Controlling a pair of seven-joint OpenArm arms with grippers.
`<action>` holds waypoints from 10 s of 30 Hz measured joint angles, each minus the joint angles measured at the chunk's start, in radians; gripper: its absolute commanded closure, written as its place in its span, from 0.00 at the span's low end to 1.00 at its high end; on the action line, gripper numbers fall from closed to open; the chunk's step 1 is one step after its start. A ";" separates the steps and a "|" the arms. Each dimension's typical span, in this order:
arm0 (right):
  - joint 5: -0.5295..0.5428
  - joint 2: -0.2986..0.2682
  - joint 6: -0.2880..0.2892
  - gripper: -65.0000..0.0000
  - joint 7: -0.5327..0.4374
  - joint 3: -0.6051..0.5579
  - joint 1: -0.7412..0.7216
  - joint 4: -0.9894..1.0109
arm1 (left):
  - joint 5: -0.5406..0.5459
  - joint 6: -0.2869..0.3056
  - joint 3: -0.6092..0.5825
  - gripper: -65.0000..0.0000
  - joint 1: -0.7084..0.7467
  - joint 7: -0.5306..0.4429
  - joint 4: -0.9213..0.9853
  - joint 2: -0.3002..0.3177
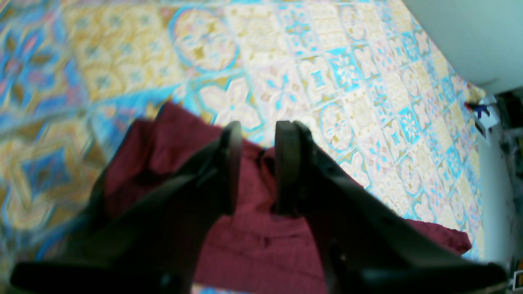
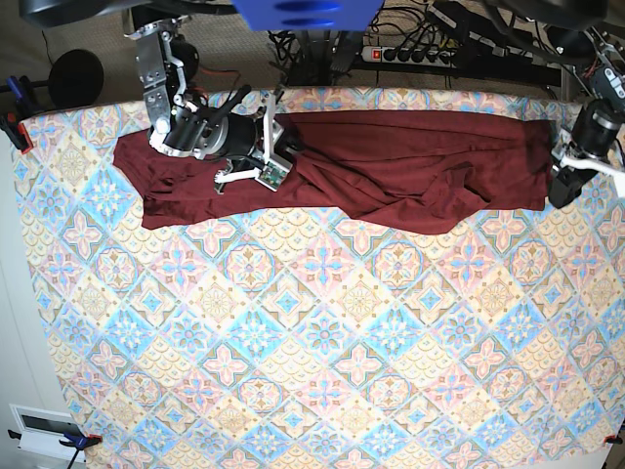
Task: Layout the t-shirt on the table in an organized manner, then fold the t-shirt properly
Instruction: 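Move the left gripper to the strip's other end and grasp it, then hold both strip ends and pull them apart to straighten the strip, then fold the strip end with the left gripper toward the right gripper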
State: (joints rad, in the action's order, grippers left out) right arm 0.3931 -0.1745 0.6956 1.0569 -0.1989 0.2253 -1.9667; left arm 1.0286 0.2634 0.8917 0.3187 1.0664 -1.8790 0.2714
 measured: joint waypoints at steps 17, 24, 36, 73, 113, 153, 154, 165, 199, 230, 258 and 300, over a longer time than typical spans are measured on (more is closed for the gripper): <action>0.006 -0.019 0.000 0.74 -0.003 0.051 0.010 -0.003 | 0.014 0.003 -0.264 0.52 -0.095 0.097 0.189 0.032; 0.007 -0.018 0.000 0.74 -0.005 0.051 0.002 -0.003 | 0.002 0.001 -0.283 0.52 -0.121 0.098 0.265 -0.028; 0.008 -0.017 0.000 0.74 -0.005 0.052 0.002 -0.003 | -0.107 -0.001 -0.345 0.68 -0.197 0.087 0.346 -0.080; 0.005 -0.014 0.000 0.74 -0.005 0.105 0.001 0.002 | 0.125 0.002 -0.001 1.00 0.006 0.099 0.046 0.126; 0.005 -0.013 0.000 0.74 -0.005 0.102 0.001 0.002 | -0.159 0.007 -0.207 0.47 -0.180 0.085 0.475 0.240; 0.008 -0.014 0.000 0.74 0.002 0.103 -0.102 0.003 | -0.397 0.007 -0.315 0.47 -0.169 0.029 0.480 0.195; 0.008 -0.014 0.000 0.74 0.002 0.103 -0.102 0.003 | -0.400 0.007 -0.315 0.47 -0.168 0.022 0.480 0.188; 0.008 -0.014 0.000 0.74 0.002 0.103 -0.102 0.003 | -0.393 0.003 -0.389 0.49 -0.129 -0.031 0.465 0.168; 0.195 -0.014 0.000 0.74 0.006 0.259 -0.098 -0.002 | -0.239 0.005 -0.183 0.98 -0.182 -0.082 0.465 0.332; 0.194 -0.028 0.000 0.74 0.007 0.303 -0.092 0.000 | -0.296 0.000 -0.381 0.98 -0.083 0.056 0.054 -0.150; 0.195 -0.028 0.000 0.74 0.008 0.301 -0.094 0.000 | -0.021 0.002 -0.270 0.54 -0.055 0.057 0.153 -0.044; 0.443 -0.053 0.000 0.47 0.109 0.484 -0.094 0.468 | -0.041 0.002 -0.195 0.68 -0.039 0.060 -0.017 -0.111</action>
State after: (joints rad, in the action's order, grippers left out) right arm 0.8356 -0.2272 0.6960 1.1664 0.2855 0.1314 -1.4982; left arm 0.9878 0.2657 0.6968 0.2802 1.1259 -1.8961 0.1604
